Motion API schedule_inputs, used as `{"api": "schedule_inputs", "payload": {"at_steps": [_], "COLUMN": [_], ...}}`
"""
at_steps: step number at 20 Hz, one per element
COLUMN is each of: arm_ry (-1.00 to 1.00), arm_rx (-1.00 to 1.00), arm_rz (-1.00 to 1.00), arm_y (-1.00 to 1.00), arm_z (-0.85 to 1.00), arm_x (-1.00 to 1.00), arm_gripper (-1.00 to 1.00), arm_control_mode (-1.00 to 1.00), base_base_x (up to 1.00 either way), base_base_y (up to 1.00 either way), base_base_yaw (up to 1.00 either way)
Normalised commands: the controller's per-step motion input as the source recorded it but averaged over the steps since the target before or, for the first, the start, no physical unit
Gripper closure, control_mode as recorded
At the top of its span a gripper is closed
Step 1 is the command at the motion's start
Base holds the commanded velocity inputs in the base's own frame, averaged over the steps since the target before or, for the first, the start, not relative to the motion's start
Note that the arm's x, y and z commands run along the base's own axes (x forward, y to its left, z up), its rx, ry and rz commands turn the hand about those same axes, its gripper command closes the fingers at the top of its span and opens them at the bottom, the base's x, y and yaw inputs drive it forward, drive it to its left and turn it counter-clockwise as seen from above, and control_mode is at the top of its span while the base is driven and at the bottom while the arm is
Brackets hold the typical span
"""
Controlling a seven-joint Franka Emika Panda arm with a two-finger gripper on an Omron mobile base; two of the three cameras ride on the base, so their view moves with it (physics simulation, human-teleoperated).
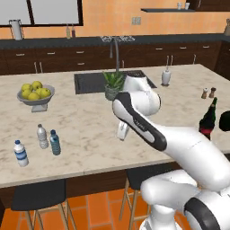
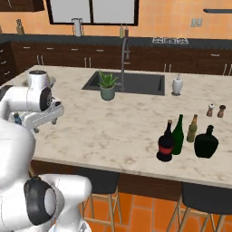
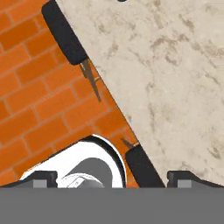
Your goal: Move the plastic bottles in the middle to the plastics group, and the glass bottles in the middle to the glass group.
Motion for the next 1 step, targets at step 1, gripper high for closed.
{"api": "schedule_inputs", "payload": {"at_steps": [1], "arm_ry": [-0.05], "arm_rx": [0.0], "arm_rz": [-0.12], "arm_y": [-0.77], "arm_z": [0.14], "arm_x": [-0.82], "arm_gripper": [-1.0], "arm_control_mode": [-1.0], "base_base_x": [0.0], "base_base_y": [0.0], "base_base_yaw": [0.0]}}
